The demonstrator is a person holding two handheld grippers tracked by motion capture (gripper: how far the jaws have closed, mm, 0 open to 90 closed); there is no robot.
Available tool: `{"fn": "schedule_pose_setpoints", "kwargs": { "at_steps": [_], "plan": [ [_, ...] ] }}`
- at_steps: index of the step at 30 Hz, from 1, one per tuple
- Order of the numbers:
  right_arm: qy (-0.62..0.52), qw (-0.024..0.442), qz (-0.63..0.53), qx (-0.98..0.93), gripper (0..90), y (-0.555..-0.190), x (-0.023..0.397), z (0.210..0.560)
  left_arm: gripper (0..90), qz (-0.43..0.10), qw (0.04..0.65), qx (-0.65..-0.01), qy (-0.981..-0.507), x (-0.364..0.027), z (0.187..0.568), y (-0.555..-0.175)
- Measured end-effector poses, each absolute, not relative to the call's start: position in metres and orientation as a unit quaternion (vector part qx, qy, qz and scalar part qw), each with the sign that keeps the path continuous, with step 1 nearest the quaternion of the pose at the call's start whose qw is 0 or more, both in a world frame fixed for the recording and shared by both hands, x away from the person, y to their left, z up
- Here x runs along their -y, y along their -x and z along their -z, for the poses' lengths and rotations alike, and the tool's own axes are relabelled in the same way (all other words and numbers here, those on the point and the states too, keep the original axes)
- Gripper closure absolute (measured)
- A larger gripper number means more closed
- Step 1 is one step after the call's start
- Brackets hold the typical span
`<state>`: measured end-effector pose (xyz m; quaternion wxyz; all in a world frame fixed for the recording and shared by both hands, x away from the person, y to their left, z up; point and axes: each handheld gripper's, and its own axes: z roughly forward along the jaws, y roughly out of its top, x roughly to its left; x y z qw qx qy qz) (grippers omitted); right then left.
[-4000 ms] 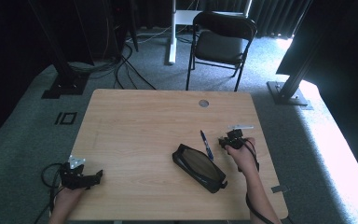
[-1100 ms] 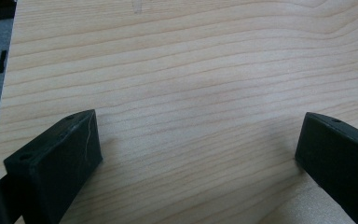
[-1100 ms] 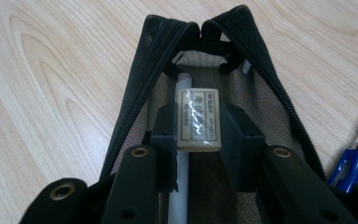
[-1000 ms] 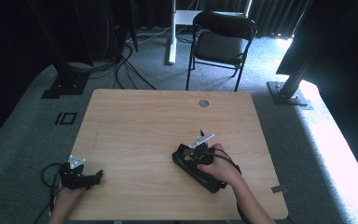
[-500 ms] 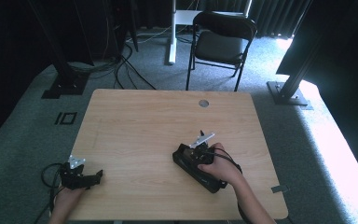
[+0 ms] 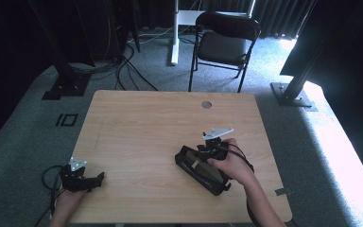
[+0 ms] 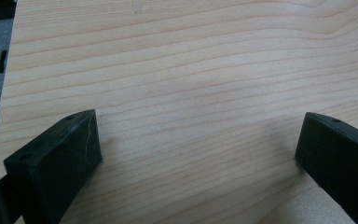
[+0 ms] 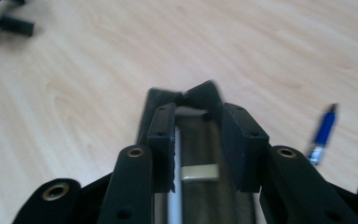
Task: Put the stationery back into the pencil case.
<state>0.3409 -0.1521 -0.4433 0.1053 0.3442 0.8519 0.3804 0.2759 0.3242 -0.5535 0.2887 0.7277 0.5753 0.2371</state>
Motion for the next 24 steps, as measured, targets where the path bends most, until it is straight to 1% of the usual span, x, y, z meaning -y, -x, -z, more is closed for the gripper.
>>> {"fn": "schedule_pose_setpoints", "kwargs": {
  "at_steps": [5, 11, 14, 24],
  "plan": [
    [-0.372, 0.127, -0.396, -0.830, 65.9, -0.350, 0.162, 0.444, 0.4, -0.237, 0.288, -0.575, -0.728, -0.324, 0.553, -0.276],
    [-0.404, 0.155, -0.387, -0.815, 65.4, -0.365, 0.173, 0.457, 0.4, -0.237, 0.288, -0.575, -0.728, -0.324, 0.553, -0.276],
    [-0.423, 0.157, -0.379, -0.808, 65.3, -0.375, 0.179, 0.467, 0.4, -0.237, 0.288, -0.575, -0.728, -0.324, 0.553, -0.276],
    [-0.472, 0.141, -0.355, -0.795, 65.0, -0.401, 0.190, 0.504, 0.4, -0.237, 0.288, -0.575, -0.728, -0.324, 0.553, -0.276]
  ]
}}
